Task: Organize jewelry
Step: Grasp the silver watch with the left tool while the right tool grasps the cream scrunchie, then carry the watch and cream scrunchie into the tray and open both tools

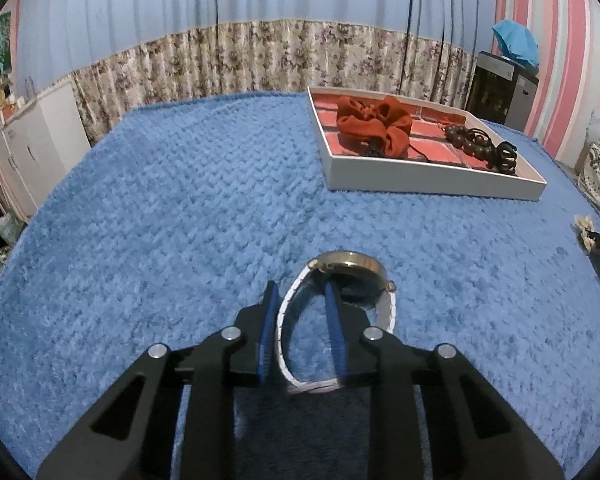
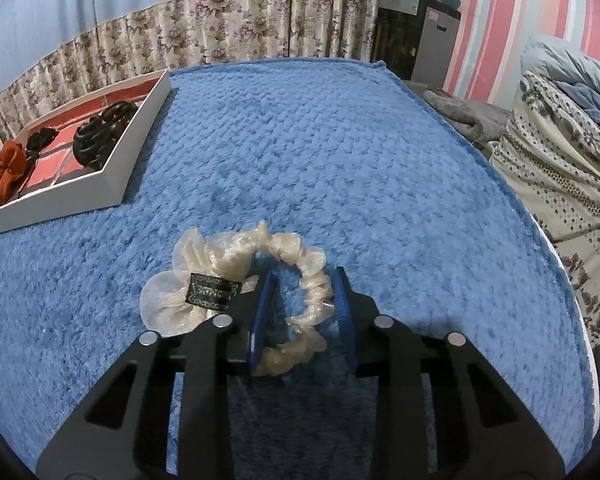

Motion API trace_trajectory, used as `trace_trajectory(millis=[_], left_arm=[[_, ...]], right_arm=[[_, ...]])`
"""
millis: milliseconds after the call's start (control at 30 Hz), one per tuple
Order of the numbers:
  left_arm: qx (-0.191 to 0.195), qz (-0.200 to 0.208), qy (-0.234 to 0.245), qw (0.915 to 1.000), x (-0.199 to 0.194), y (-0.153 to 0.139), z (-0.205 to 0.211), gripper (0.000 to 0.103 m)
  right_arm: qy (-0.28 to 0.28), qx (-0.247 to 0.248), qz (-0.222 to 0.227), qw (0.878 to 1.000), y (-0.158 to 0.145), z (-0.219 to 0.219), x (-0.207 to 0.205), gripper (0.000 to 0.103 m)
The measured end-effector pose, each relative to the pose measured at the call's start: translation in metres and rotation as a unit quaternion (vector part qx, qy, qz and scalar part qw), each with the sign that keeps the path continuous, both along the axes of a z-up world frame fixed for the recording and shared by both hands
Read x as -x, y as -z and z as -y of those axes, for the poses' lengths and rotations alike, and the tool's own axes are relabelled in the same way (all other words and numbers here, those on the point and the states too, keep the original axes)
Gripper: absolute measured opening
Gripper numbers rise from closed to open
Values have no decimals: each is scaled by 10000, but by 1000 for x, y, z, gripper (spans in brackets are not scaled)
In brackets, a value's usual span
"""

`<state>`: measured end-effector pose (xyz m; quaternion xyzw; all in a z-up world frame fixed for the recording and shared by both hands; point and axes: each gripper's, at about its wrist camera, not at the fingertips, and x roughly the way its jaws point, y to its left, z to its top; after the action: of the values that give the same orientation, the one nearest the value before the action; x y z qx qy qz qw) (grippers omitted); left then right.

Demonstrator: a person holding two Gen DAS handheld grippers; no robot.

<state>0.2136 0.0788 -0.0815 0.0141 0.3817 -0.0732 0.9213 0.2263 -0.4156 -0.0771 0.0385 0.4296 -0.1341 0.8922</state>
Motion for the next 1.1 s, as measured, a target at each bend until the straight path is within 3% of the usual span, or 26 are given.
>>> trace_trajectory(millis=[267, 533, 767, 1100], left_arm=[[276, -117, -102, 9995, -3, 2, -9, 10], [216, 68, 10, 9997, 4, -5, -3, 7], [290, 246, 56, 9993, 9, -24, 1, 7], [300, 549, 171, 9979, -1, -73, 20, 7]], right_arm=[[-88, -55, -9, 9999, 0, 0, -1, 16], [-37, -76, 286, 9996, -9, 3, 5, 9], [-166, 97, 828, 9964, -46, -8, 13, 9], [-594, 13, 1165, 9914, -91, -35, -6, 9]])
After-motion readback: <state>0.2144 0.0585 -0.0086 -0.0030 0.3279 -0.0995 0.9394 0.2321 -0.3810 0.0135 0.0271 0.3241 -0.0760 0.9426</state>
